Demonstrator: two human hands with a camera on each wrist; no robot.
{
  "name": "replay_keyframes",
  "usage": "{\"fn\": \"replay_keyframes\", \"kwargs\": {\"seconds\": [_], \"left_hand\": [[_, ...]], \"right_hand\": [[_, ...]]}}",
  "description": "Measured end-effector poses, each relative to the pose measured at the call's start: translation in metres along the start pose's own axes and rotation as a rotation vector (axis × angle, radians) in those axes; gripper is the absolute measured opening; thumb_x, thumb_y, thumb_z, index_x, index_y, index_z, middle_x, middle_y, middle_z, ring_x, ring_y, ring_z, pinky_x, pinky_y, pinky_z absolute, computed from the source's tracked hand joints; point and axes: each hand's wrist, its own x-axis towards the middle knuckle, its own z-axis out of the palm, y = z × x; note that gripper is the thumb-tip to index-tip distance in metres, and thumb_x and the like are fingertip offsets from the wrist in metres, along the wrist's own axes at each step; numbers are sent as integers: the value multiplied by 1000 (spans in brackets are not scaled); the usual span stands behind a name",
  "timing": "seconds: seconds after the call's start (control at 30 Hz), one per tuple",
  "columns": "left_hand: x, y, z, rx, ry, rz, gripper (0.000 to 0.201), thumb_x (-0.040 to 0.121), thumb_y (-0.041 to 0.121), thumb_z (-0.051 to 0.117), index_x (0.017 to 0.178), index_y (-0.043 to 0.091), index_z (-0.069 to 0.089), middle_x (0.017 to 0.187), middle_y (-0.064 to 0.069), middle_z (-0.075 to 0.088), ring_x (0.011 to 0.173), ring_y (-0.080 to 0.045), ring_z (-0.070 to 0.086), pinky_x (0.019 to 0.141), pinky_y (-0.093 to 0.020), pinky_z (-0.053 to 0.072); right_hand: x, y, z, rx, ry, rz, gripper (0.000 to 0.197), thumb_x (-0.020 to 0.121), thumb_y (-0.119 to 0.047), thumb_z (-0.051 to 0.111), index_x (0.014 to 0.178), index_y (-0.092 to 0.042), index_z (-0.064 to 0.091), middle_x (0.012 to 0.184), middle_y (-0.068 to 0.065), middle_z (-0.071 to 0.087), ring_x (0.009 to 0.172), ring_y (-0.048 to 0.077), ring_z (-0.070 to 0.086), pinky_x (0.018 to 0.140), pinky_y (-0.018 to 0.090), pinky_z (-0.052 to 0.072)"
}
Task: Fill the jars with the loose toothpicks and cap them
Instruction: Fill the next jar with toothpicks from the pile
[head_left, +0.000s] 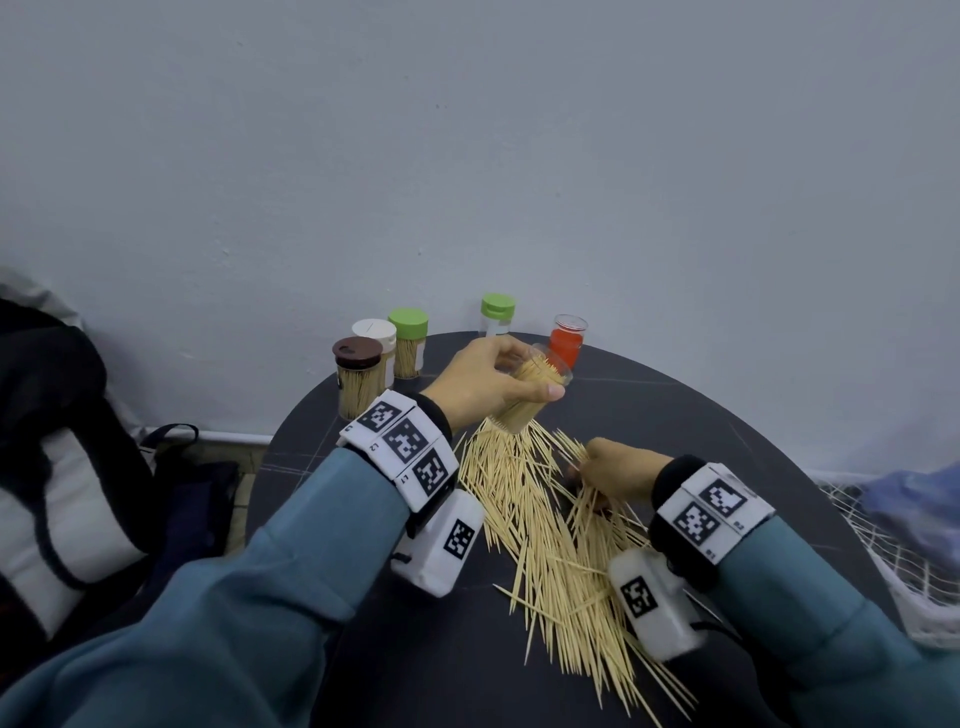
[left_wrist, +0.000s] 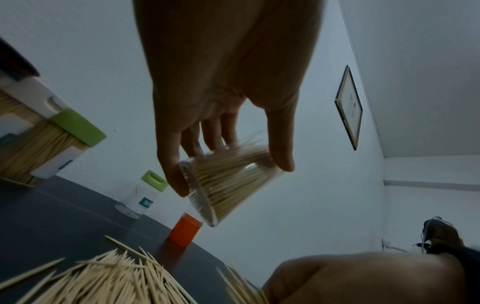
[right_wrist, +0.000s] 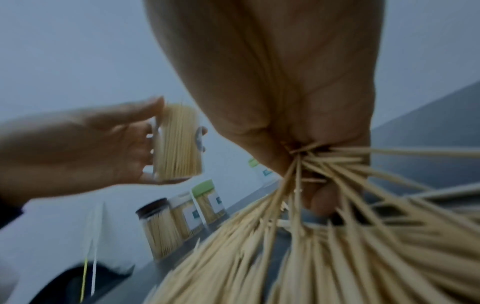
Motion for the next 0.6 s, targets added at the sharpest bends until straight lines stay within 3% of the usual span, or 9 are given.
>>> {"fn": "replay_keyframes", "kwargs": {"seconds": [0.1,0.2,0.27,0.47,0.6], "left_hand": [[1,0,0,2,-2,1,57,75,28,77,124,12,55,122,-1,56,110,-10,49,93,-24,35],[2,-1,0,3,-3,3,57,74,29,78,124,11,56,121,-1,57,109,-11,50,93,-24,35],[3,-2,0,6,-5,6,58,73,29,78,124,11,57,122,-2,58,110,-12,51,93,-25,36],[6,-6,2,23,-19,-1,59,72,31,79,123,11,57,121,-4,60,111,-14,53,96,-28,39],[5,-7,3,31,-14,-2,59,73,29,79,124,12,56,121,-2,58,110,-13,52,93,-25,38]], "right_hand": [[6,10,-5,223,-3,13,28,99,-20,42,72,-14,44,73,1,49,63,11,46,74,28,42],[5,17,-9,757,-76,33,21,100,-6,36,80,-10,40,73,10,50,60,16,52,51,24,49],[6,23,-12,982,-95,43,16,100,-3,33,87,-10,38,75,13,50,62,19,54,46,25,50],[10,20,-16,1351,-55,-110,27,101,0,21,82,-9,39,66,5,36,57,13,36,59,26,39],[14,8,-22,1482,28,-202,25,101,-2,21,85,-11,37,66,3,33,56,11,31,48,20,38]]}}
